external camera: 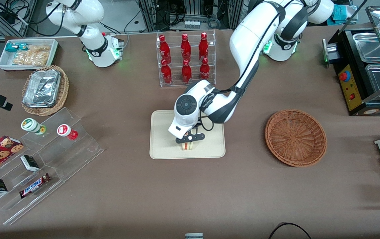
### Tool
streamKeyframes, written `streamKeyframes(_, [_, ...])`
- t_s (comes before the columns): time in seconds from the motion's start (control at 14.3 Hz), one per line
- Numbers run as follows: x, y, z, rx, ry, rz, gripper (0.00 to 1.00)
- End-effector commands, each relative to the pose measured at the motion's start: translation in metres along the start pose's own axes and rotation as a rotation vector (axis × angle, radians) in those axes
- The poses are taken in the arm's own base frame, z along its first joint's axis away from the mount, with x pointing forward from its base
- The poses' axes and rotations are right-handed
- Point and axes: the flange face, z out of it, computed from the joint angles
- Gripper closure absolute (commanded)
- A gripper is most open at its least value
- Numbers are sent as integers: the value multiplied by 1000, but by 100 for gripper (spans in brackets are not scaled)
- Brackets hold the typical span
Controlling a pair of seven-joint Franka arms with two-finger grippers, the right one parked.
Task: Place sandwich from basket to tray
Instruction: 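Lower the sandwich onto the tray and open the left gripper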
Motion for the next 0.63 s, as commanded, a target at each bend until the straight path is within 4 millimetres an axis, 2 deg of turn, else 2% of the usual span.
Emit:
streamKeyframes(0.0, [-5, 9, 0, 6, 6, 13, 63])
streamKeyframes(0.07, [-4, 7, -2, 4, 6, 6, 1])
streamKeyframes(0.21, [-2, 7, -7, -2, 12, 5, 0])
streamKeyframes(0.42, [-2, 6, -26, -2, 31, 6, 0])
streamKeyframes(0.56, [-3, -3, -63, 15, 55, 7, 0])
